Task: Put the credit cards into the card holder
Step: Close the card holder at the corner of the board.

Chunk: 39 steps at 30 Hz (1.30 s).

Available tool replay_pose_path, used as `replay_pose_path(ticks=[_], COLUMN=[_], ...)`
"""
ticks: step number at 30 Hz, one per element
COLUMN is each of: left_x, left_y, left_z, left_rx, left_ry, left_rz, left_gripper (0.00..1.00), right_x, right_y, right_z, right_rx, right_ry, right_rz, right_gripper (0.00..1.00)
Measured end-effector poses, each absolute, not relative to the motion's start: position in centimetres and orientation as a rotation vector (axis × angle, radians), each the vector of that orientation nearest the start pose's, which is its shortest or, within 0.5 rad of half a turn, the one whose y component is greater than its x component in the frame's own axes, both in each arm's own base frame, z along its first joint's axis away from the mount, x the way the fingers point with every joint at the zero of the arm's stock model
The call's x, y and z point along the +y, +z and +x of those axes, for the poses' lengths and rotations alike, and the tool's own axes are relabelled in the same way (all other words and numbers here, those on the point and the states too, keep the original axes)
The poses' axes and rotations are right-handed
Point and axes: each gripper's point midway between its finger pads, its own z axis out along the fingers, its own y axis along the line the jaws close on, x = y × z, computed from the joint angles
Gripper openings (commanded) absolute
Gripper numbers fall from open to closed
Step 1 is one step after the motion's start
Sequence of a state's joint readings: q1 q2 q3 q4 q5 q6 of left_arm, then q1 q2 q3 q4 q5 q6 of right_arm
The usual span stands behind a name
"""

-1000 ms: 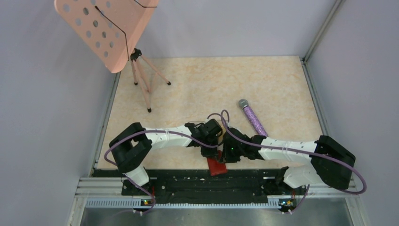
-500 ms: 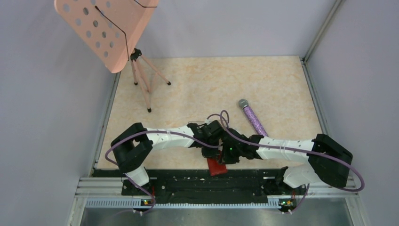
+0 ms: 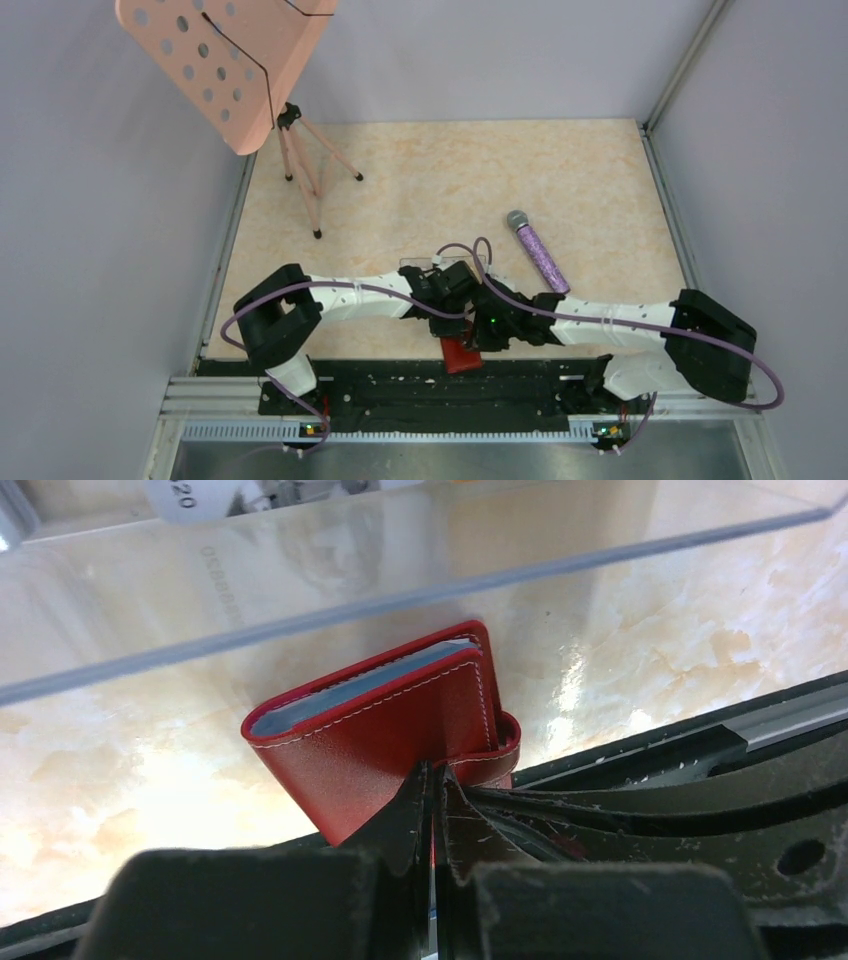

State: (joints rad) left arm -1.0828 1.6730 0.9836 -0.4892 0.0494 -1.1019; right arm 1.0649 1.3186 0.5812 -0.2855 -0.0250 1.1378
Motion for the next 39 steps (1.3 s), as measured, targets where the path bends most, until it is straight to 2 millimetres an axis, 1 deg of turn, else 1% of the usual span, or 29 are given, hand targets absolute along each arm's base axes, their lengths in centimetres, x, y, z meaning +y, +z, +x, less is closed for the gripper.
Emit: replay_pose_path(ticks=[4,9,11,16,23,30,39], left_x=[-33.7,-33.8,-33.8,-33.8,-33.8,-33.8,-33.8], left_y=[3.0,3.0,3.0,3.0,3.0,3.0,2.9], left_z=[12.4,12.5,12.5,12.5,12.5,12.5,12.4], left_rx=[2.906,2.885,2.883,2.881,2.880,2.877,2.876], left_ry=[-0.547,-0.537,-0.536,-0.535,-0.537,-0.542,-0.544], left_rz=[0.025,0.039,0.041,0.041,0.042,0.042,0.042], left_gripper=[0.00,0.00,0.00,0.00,0.00,0.00,0.00], right_x=[26.6,26.5,26.5,25.8,26.3,26.9,27.3], right_y=[3.5,6.4,6.8,5.3,3.7,3.1,2.9], right_z=[10.0,10.8,11.1,11.1,10.9,11.0,10.8], right_rx=[2.768,2.647,2.621,2.644,2.692,2.708,2.737], right_ry=[0.742,0.864,0.896,0.878,0.855,0.866,0.871], right_rz=[0.076,0.119,0.134,0.158,0.150,0.149,0.138], right_gripper=[0.00,0.00,0.00,0.00,0.00,0.00,0.00])
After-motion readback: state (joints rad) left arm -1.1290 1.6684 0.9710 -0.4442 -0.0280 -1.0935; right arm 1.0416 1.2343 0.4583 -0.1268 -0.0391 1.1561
